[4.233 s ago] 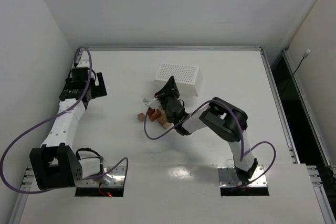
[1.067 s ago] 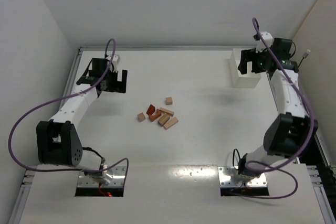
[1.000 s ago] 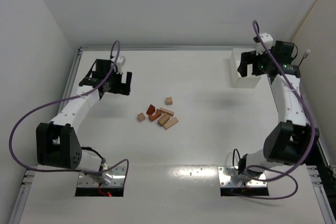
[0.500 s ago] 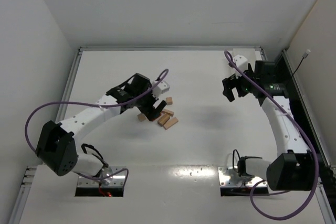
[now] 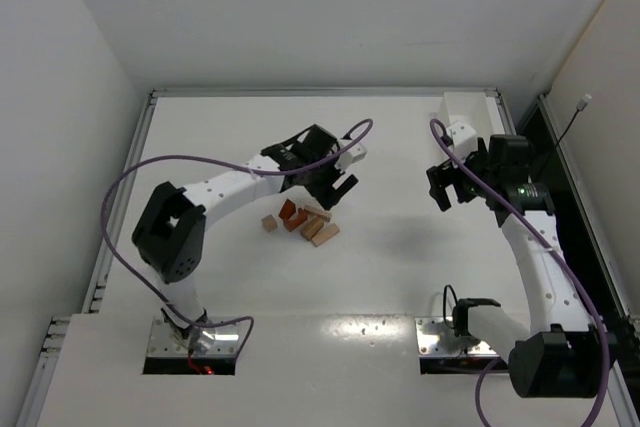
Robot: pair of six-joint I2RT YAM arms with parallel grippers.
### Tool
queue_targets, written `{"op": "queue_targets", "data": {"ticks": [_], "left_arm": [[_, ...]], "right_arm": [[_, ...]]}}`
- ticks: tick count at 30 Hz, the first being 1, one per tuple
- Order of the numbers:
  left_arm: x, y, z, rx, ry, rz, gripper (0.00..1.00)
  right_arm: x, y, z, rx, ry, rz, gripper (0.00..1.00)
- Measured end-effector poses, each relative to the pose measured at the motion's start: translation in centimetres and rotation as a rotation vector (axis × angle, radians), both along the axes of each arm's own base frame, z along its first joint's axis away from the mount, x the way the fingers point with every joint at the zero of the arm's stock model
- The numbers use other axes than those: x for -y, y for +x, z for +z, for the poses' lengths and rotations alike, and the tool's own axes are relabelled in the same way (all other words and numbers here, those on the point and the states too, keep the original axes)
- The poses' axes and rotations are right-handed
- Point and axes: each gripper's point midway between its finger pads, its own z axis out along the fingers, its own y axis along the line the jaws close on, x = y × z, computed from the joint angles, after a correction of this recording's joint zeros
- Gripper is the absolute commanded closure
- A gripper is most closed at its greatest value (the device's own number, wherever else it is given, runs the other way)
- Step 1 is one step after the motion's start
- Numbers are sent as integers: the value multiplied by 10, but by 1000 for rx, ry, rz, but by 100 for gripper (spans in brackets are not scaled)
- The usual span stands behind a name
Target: Build the wood block tower
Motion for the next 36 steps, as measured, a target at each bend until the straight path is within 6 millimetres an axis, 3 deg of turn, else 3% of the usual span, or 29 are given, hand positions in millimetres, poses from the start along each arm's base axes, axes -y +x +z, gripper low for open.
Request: {"op": "queue_targets", "data": {"ticks": [8,13,16,21,30,36], "left_arm": [[32,56,-18,5,-8,103,22],[28,73,-38,-27,15,157,35],[17,77,-55,-68,42,196,50],[3,77,-78,-128,77,246,54],[1,77,-90,-176,77,270,87],[-7,66,-97,-211,90,264,90]], "right_arm": [[2,-7,-5,-18,4,-29,12],[4,-9,-2,-9,0,-38,12],[4,-10,-2,-8,-2,-42,12],[5,-10,-2,-9,-1,-50,12],[5,-9,-6,-24,4,-55,12],[5,-7,-10,-40,5,-55,12]]}}
